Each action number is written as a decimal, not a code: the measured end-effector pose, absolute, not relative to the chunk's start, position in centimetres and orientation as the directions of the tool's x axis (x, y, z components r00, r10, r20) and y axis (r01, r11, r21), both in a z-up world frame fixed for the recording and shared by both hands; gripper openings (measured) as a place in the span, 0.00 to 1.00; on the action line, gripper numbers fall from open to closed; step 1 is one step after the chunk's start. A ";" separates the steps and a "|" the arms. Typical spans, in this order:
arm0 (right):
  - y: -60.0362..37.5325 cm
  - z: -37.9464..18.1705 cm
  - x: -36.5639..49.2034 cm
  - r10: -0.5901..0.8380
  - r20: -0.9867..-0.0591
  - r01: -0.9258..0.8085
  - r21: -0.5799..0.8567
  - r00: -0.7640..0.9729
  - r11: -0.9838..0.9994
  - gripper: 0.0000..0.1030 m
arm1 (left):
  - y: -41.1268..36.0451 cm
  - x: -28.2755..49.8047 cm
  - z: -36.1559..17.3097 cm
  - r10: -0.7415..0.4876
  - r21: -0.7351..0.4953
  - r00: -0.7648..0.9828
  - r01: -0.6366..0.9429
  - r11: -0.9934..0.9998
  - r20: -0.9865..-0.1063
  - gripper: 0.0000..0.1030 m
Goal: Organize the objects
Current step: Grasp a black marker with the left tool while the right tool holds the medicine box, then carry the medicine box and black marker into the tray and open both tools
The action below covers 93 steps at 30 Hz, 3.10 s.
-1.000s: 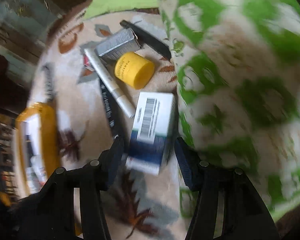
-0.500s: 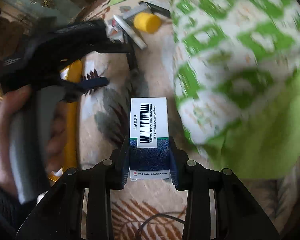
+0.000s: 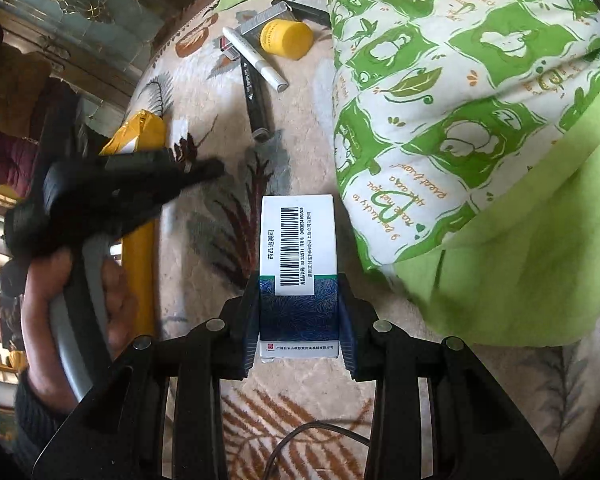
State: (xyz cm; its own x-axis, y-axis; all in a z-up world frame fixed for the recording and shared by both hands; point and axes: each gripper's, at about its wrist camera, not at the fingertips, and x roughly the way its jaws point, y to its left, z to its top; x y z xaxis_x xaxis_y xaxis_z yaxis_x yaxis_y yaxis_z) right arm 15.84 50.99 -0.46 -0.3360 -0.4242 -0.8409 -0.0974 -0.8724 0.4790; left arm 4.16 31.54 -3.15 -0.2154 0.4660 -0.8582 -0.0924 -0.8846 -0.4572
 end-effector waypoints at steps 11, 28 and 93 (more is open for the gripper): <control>48.9 0.0 16.2 -0.422 -0.848 -0.048 0.460 -0.320 -0.887 0.32 | 25.4 12.6 -2.6 0.489 -0.478 -0.145 -0.102 -0.872 -0.860 0.00; 48.9 -1.0 15.4 -0.369 -0.886 -0.088 0.407 -0.281 -0.909 0.33 | 28.3 14.2 3.4 0.551 -0.517 -0.245 -0.191 -0.834 -0.798 0.68; 50.3 -0.5 16.8 -0.421 -0.851 -0.091 0.469 -0.314 -0.879 0.40 | 31.7 14.1 -3.5 0.241 -0.166 -0.204 -0.330 -0.929 -0.949 0.12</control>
